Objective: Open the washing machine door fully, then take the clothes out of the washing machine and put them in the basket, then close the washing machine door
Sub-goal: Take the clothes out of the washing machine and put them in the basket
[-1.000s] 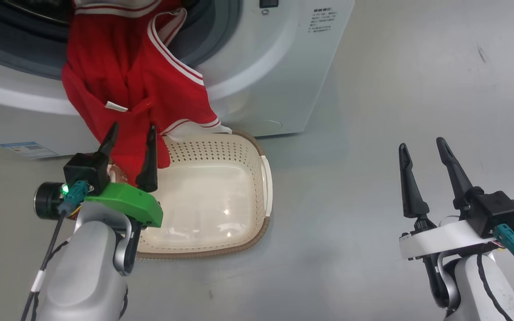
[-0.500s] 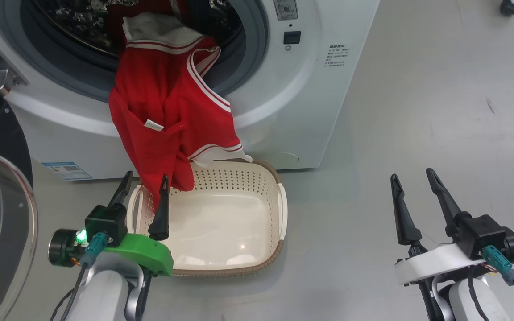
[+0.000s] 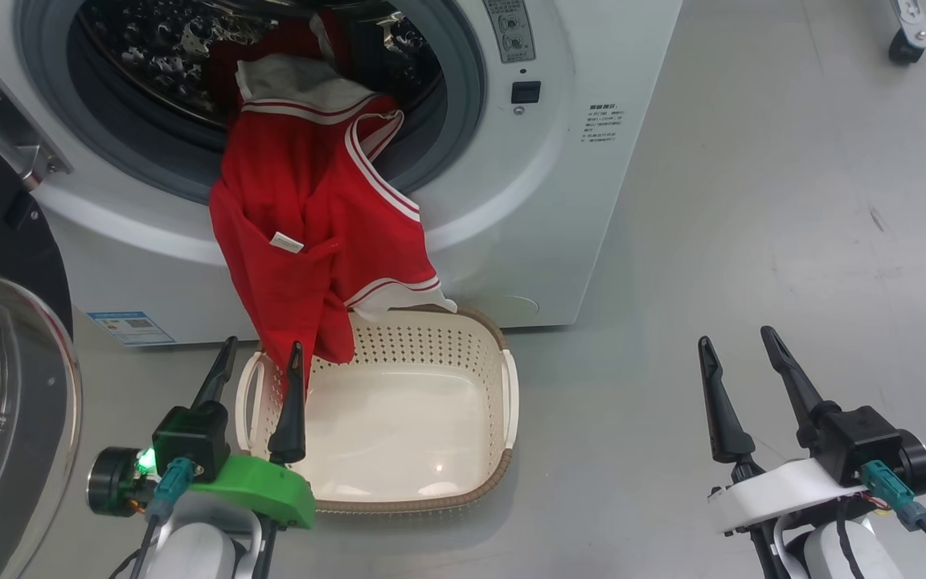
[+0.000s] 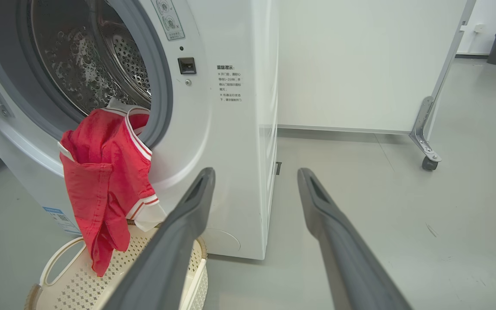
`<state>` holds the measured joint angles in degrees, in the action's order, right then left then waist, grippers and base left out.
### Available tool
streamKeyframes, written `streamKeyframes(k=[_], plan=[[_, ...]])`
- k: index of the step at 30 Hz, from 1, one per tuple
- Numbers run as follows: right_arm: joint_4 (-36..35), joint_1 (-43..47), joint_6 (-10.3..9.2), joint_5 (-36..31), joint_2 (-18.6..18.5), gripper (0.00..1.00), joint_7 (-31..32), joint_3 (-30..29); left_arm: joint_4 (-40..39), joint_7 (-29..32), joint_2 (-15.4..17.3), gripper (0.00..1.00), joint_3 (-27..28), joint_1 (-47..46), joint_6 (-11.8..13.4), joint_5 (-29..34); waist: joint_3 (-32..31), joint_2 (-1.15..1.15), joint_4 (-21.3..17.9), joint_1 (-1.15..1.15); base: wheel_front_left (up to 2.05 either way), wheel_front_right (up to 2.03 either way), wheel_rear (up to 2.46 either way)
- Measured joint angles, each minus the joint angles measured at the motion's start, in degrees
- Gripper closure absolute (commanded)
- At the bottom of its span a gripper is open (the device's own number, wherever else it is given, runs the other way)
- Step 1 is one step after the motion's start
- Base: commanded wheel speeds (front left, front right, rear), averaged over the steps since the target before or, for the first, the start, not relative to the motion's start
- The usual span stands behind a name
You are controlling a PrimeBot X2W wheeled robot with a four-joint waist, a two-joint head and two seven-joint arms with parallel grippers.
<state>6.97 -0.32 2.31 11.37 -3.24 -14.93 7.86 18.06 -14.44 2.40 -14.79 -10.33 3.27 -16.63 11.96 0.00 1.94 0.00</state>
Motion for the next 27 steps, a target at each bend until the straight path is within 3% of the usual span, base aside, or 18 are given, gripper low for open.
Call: streamKeyframes(k=[27], plan=[[-1.65, 0.69, -0.02, 0.01, 0.22, 0.00, 0.00, 0.94, -5.31, 3.12, 0.27, 0.00, -0.09, 2.42, 0.99, -0.13, 2.56, 0.00, -0.25, 0.00, 0.00, 0.00, 0.00]])
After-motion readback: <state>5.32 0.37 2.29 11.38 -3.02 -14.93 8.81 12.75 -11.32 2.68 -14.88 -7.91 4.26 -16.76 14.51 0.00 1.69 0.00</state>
